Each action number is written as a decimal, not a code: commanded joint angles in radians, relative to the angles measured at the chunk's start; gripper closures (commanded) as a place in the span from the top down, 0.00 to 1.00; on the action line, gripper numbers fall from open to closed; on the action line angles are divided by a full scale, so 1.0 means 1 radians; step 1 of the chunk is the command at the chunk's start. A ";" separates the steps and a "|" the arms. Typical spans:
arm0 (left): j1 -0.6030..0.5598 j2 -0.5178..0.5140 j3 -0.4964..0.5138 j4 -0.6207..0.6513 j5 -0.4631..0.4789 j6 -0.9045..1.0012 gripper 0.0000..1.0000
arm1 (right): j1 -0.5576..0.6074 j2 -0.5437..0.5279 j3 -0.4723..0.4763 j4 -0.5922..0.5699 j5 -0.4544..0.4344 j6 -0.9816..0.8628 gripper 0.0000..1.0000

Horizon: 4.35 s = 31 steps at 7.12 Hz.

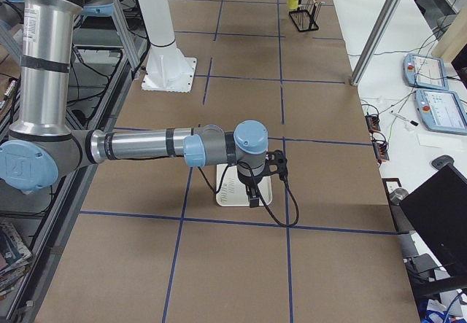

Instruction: Left arm grabs green cup and hands to right arm on tray

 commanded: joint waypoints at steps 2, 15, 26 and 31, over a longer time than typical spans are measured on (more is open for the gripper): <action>0.101 -0.031 -0.023 -0.028 -0.049 -0.328 0.45 | -0.006 0.044 0.006 0.182 0.134 0.351 1.00; 0.574 -0.036 -0.130 -0.727 0.103 -1.131 0.45 | -0.877 0.260 0.027 1.675 -0.510 2.028 1.00; 0.678 -0.080 -0.107 -0.793 0.137 -1.151 0.45 | -1.070 0.483 0.018 1.549 -0.737 2.017 0.87; 0.709 -0.075 -0.104 -0.798 0.140 -1.179 0.45 | -1.070 0.484 0.018 1.540 -0.755 2.020 0.84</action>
